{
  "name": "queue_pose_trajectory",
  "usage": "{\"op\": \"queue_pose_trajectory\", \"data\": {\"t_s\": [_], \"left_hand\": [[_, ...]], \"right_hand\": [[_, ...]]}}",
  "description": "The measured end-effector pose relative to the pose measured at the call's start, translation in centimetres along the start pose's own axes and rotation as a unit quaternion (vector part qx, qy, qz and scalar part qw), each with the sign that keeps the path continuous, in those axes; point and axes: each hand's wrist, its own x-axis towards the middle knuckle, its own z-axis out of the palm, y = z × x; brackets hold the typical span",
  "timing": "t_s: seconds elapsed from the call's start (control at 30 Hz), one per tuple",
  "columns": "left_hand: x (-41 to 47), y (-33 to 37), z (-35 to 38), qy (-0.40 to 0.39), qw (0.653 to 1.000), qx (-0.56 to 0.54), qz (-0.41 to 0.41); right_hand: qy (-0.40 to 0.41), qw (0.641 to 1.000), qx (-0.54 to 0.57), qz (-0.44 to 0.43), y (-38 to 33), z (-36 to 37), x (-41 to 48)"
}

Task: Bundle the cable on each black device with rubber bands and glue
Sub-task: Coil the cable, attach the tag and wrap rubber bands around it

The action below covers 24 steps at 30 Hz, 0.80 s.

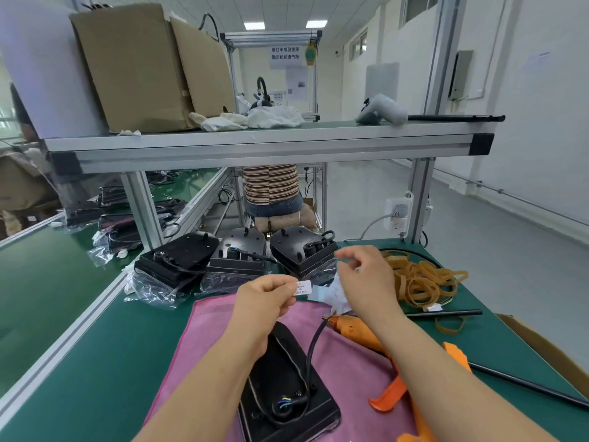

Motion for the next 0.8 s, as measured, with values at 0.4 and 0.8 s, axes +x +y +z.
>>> {"op": "queue_pose_trajectory", "data": {"t_s": [0.4,0.8], "left_hand": [[-1.3,2.1,-2.6,-0.055,0.883,0.411,0.220],[-2.3,0.9,-2.1,0.030,0.998,-0.031,-0.045]], "right_hand": [[-0.273,0.961,-0.043,-0.006,-5.3,1.5,-1.5],[-0.179,0.760,0.492,0.386,-6.0,4.0,-3.4]]}}
